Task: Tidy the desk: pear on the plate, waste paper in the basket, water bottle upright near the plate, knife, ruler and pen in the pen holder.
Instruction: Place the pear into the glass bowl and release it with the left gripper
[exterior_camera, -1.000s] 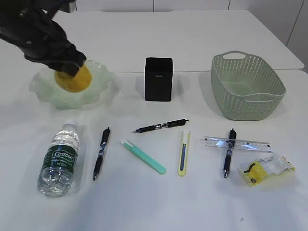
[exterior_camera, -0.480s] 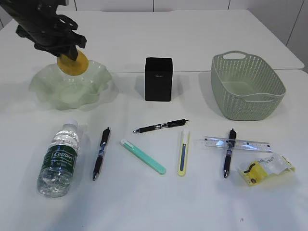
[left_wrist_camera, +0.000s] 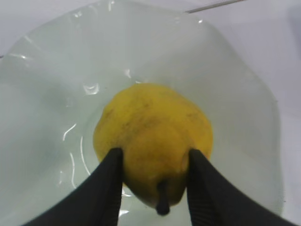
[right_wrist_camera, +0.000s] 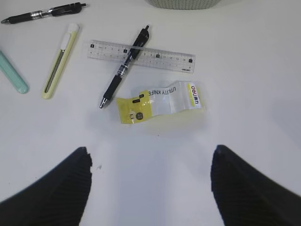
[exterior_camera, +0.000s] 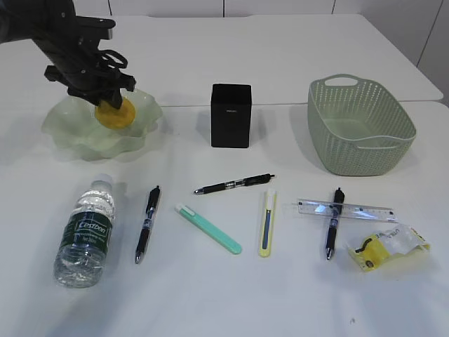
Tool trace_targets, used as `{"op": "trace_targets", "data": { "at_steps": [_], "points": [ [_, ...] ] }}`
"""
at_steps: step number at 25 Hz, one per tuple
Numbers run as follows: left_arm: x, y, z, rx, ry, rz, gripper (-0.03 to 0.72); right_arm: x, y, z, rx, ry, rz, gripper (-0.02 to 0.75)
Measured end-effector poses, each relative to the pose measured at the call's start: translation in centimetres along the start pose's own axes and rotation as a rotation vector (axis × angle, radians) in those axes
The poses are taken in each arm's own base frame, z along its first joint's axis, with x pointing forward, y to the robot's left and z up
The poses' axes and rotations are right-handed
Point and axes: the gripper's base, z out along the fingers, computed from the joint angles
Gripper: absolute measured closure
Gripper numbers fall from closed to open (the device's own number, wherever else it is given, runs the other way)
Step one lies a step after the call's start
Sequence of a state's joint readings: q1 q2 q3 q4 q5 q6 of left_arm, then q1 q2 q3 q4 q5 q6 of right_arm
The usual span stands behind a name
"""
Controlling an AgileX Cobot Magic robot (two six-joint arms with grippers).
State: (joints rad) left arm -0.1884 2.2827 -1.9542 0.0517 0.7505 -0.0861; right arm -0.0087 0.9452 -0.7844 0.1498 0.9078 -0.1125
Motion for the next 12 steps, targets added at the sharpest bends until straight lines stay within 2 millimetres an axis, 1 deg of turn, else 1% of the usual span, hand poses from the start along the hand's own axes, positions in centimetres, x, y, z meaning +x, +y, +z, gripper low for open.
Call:
{"op": "trace_targets", "data": {
  "at_steps": [6,9,12],
  "points": [
    [1.0,2.7,1.9,-0.029,0.056,-0.046,0.412,0.0,0.0,0.0,0.0,-0.004,0.0,0.152],
    [1.3,3.1,2.4,-0.027,0.075,-0.064,0.4,-0.1,0.0,0.0,0.001,-0.009,0.0,0.152],
    [1.3,3.1,2.5,-0.02,0.076,-0.074,0.372,-0.1,0.0,0.0,0.001,-0.012,0.0,0.152]
  ]
}}
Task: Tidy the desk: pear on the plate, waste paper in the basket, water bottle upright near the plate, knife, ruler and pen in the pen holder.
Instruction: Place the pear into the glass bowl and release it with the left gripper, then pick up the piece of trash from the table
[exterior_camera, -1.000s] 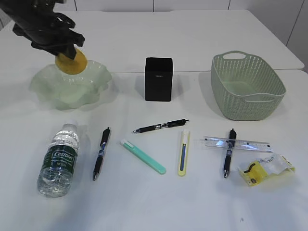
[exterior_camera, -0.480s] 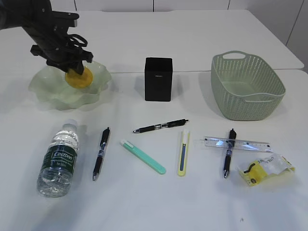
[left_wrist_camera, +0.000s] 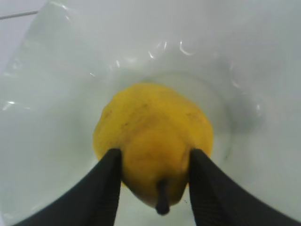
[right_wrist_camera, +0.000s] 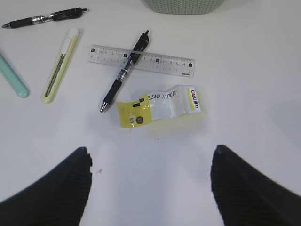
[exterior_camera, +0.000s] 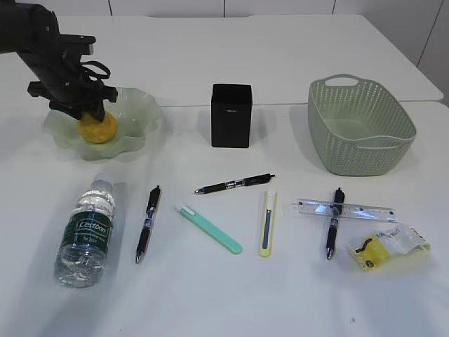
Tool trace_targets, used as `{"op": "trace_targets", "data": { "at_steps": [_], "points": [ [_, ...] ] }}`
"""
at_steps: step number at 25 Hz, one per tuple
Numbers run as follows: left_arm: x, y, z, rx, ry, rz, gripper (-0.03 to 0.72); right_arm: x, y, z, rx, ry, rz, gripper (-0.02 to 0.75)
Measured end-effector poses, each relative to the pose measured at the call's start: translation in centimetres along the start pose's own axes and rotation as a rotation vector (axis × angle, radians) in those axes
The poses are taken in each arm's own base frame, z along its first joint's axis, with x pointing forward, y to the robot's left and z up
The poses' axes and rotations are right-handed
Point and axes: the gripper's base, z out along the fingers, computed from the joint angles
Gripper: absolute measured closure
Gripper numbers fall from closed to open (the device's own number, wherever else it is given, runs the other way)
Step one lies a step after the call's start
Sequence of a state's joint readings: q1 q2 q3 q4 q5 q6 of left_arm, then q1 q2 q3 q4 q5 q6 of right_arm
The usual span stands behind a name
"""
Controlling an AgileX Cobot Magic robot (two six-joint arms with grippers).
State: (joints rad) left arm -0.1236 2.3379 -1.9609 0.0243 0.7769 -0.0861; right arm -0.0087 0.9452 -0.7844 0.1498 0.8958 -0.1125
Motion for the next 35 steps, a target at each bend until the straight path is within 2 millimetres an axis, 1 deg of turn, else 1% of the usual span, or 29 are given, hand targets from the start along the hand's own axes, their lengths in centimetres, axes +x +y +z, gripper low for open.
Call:
{"op": "trace_targets", "data": {
  "at_steps": [3,7,10,12,15,18,23,26,28,31,35],
  "points": [
    [0.0,0.0,0.0,0.003,0.003,-0.003,0.329,0.0,0.0,0.0,0.0,-0.001,0.0,0.152],
    [0.1,-0.1,-0.1,0.007,0.019,-0.009,0.234,0.0,0.0,0.0,0.0,-0.001,0.0,0.152],
    [-0.3,-0.1,-1.2,0.009,0.001,-0.01,0.166,0.0,0.0,0.0,0.0,-0.001,0.0,0.152],
    [-0.8,-0.1,-2.5,0.012,-0.019,-0.011,0.144,0.0,0.0,0.0,0.002,-0.002,-0.001,0.152],
    [-1.3,-0.1,-4.9,0.013,-0.041,-0.011,0.135,0.0,0.0,0.0,0.002,-0.002,-0.001,0.152],
    [-1.8,-0.1,-8.0,0.015,-0.055,-0.013,0.136,0.0,0.0,0.0,0.002,-0.002,-0.001,0.153],
    [-2.1,0.0,-14.2,0.016,-0.075,-0.014,0.136,0.0,0.0,0.0,0.003,-0.002,-0.002,0.152],
    [-2.0,0.1,-17.0,0.017,-0.089,-0.014,0.144,0.0,0.0,0.0,0.003,-0.002,-0.002,0.152],
    [-1.8,0.1,-18.6,0.017,-0.094,-0.015,0.152,0.0,0.0,0.0,0.003,-0.002,-0.002,0.152],
    [-1.4,0.2,-20.4,0.017,-0.094,-0.015,0.157,0.0,0.0,0.0,0.003,0.0,-0.002,0.152],
    [-0.1,0.4,-21.9,0.005,-0.079,-0.01,0.159,0.1,0.0,0.0,0.001,0.011,-0.002,0.153]
  ]
}}
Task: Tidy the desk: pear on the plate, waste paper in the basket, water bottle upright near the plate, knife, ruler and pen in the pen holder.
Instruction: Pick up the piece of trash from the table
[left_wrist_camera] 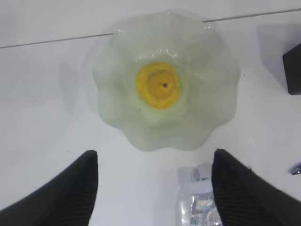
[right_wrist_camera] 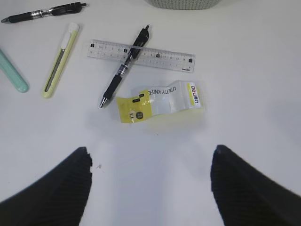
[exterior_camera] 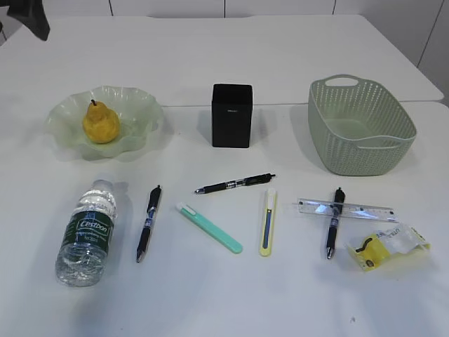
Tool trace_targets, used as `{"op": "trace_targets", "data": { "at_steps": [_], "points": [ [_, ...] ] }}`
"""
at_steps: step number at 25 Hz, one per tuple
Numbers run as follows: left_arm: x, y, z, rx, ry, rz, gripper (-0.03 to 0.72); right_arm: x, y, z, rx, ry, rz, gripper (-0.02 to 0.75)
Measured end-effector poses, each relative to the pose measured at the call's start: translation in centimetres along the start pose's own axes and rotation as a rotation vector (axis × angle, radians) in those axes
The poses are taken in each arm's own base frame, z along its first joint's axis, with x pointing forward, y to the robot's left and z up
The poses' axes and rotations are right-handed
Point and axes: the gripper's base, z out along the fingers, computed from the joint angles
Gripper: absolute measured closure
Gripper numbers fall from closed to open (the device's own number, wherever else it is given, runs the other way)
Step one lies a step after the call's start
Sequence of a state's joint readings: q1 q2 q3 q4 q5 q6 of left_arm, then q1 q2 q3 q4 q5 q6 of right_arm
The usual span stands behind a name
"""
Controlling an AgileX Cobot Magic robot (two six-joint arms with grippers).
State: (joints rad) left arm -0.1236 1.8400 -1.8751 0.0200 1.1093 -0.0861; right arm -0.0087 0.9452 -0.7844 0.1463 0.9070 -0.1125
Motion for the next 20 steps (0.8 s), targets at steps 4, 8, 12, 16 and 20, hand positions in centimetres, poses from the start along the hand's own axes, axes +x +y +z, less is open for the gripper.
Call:
{"op": "trace_targets", "data": {
  "at_steps": [4,8,12,16,20],
  "points": [
    [2.2,0.4,-0.5,-0.032,0.063,0.017,0.16,0.0,0.0,0.0,0.0,0.004,0.0,0.153],
    [5.0,0.7,-0.8,-0.043,0.156,0.03,0.16,0.1,0.1,0.0,-0.004,0.013,-0.001,0.152],
    [8.1,1.0,-1.9,-0.055,0.21,0.042,0.16,0.3,0.7,0.0,-0.026,0.027,-0.031,0.152],
    [11.7,1.4,-3.3,-0.056,0.218,0.047,0.16,0.3,1.0,0.1,-0.035,0.035,-0.046,0.153],
    [15.5,1.3,-4.2,-0.022,0.229,0.027,0.16,0.3,0.9,0.6,-0.028,0.064,-0.041,0.169]
  ]
}}
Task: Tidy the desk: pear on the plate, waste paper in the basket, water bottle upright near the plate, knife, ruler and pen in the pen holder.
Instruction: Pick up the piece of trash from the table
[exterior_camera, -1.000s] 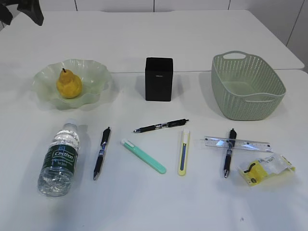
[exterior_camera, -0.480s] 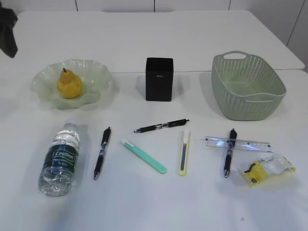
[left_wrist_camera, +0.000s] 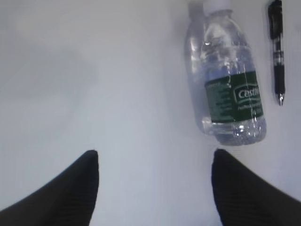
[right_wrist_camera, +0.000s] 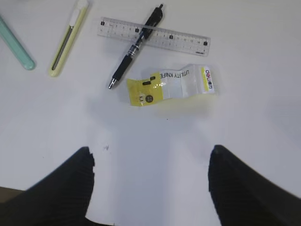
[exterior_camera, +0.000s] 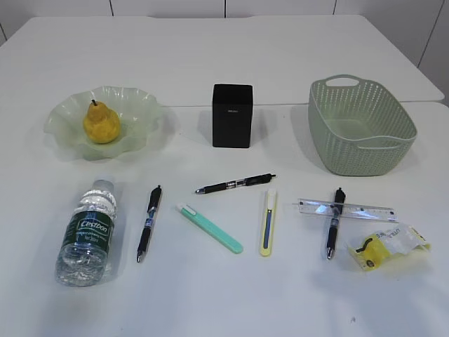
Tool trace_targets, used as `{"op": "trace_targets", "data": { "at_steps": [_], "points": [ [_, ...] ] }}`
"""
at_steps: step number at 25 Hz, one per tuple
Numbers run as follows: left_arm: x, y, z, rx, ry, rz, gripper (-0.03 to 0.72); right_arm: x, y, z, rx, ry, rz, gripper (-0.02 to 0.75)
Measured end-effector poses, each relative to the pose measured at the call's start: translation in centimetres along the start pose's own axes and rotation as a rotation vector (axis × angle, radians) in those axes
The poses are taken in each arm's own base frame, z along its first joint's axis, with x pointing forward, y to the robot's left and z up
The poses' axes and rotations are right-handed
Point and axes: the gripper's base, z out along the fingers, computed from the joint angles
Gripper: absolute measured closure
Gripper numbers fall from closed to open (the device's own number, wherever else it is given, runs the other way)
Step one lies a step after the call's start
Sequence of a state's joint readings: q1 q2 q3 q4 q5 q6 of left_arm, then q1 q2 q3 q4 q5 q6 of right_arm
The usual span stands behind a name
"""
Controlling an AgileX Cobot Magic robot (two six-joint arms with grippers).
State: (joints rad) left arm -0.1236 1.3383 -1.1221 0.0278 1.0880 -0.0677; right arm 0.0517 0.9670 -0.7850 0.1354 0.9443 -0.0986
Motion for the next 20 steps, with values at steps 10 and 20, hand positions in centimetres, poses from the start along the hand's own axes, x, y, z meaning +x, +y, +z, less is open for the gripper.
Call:
{"op": "trace_targets", "data": {
  "at_steps": [10,20],
  "points": [
    [4.5,0.0,1.4,0.023,0.033,-0.01,0.16,-4.3,-0.3,2.5,-0.002,0.15,0.086,0.195],
    [4.1,0.0,1.6,0.027,-0.03,-0.011,0.16,-8.8,-1.1,5.7,0.05,0.291,0.162,0.197]
  ]
}}
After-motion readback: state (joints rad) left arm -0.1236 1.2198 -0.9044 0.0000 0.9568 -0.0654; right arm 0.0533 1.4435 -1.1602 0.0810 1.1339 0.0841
